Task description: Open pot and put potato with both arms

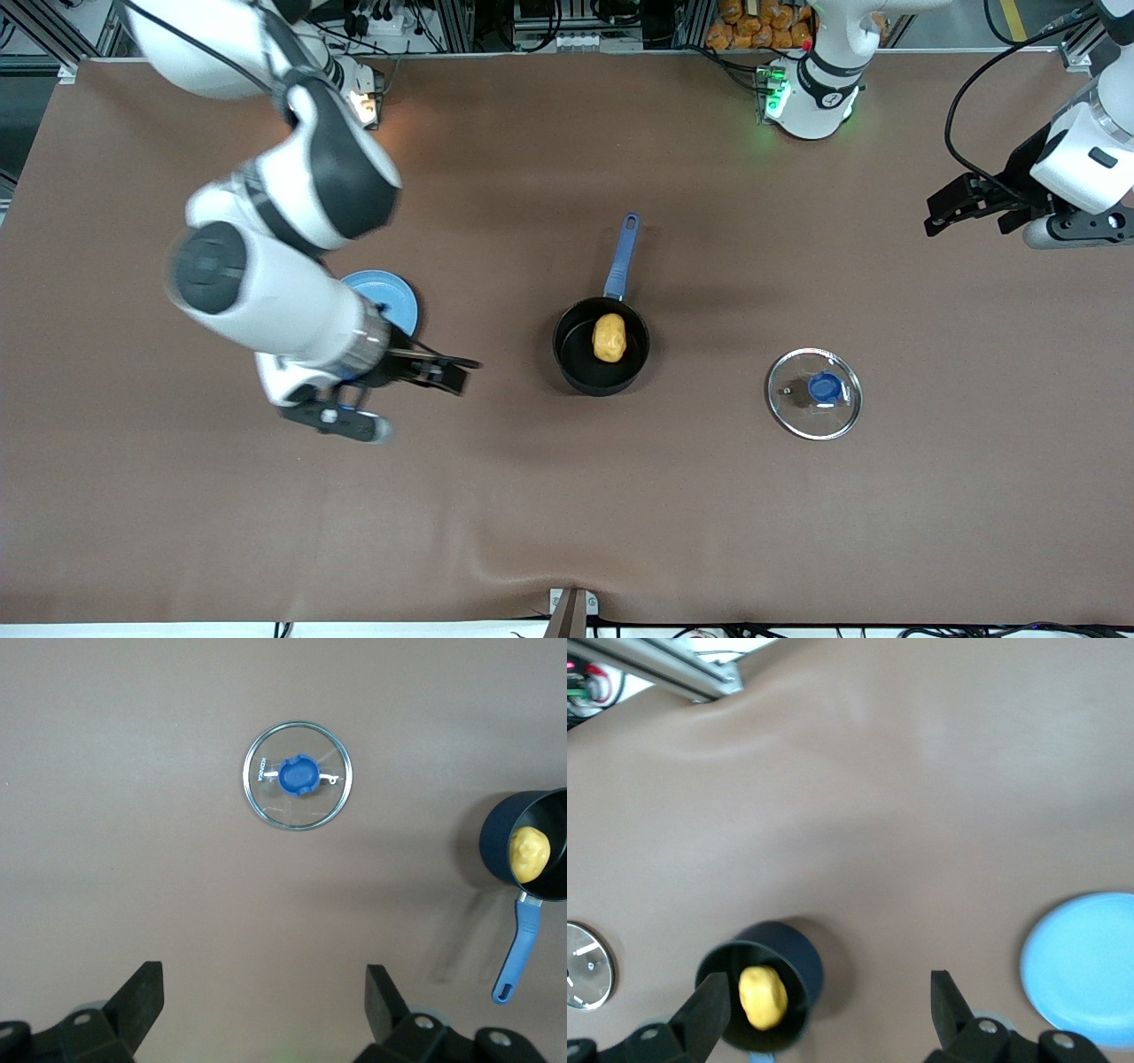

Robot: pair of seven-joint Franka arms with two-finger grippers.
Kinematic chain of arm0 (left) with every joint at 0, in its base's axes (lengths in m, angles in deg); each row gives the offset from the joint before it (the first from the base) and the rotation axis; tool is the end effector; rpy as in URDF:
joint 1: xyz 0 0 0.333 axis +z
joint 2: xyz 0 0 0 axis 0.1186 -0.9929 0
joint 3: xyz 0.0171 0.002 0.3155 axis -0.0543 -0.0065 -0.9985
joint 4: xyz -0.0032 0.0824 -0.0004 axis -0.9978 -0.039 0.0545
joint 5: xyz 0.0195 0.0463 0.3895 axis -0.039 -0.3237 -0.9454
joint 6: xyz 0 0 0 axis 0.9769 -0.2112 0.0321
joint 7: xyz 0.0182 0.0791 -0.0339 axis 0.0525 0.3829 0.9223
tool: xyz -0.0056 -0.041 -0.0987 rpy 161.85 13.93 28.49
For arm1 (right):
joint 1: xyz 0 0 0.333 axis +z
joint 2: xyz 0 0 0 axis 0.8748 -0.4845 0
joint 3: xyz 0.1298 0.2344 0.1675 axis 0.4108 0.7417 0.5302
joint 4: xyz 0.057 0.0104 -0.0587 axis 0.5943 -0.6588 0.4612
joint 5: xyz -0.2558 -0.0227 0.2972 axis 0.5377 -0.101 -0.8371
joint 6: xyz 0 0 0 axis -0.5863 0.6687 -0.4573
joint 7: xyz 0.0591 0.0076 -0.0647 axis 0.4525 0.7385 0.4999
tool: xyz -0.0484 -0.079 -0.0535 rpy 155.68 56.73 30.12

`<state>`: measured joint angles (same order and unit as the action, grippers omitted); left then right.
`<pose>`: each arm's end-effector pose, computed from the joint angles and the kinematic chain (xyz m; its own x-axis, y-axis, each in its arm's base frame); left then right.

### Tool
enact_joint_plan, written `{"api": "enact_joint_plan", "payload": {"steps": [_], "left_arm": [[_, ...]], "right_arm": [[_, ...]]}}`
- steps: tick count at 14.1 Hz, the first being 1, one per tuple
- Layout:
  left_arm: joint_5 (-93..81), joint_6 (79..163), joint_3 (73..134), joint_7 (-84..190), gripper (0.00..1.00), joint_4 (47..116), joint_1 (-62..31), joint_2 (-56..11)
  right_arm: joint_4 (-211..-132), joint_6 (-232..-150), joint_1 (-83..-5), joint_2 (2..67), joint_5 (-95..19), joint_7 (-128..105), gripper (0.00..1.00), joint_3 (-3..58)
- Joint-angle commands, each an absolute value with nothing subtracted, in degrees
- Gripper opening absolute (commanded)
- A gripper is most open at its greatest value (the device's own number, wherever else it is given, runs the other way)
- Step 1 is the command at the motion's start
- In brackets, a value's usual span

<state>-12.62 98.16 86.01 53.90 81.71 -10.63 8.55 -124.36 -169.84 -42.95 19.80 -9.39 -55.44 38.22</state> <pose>0.5271 -0.0455 0.5977 0.9986 0.0524 -0.0124 0.0529 -0.9976 0.0438 0.6830 0.2840 0.5171 0.9566 -0.2833 -0.0680 -0.2913 -0.9335 -0.2092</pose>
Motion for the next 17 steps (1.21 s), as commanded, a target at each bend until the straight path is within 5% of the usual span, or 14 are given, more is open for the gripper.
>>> {"api": "enact_joint_plan", "payload": {"steps": [1, 8, 14, 17], "left_arm": [[-10.87, 97.68, 86.22, 54.00, 1.00, 79.82, -10.50, 7.09], [-10.87, 97.77, 86.40, 53.74, 1.00, 80.00, -10.59, 7.35], [-10.87, 97.94, 86.40, 53.74, 1.00, 80.00, -10.59, 7.35], [-10.96, 98.03, 86.40, 53.74, 1.00, 80.00, -10.59, 7.35]], "right_arm": [[-125.67, -164.93, -48.96, 24.57, -7.27, -55.16, 1.00, 43.31], [-127.51, -150.17, -63.90, 32.31, 13.21, -50.97, 1.00, 59.92], [-129.17, -145.50, -64.53, 37.67, 9.02, -31.54, 1.00, 52.14], [-142.22, -152.85, -64.36, 47.04, 1.71, -27.58, 1.00, 43.79]]}}
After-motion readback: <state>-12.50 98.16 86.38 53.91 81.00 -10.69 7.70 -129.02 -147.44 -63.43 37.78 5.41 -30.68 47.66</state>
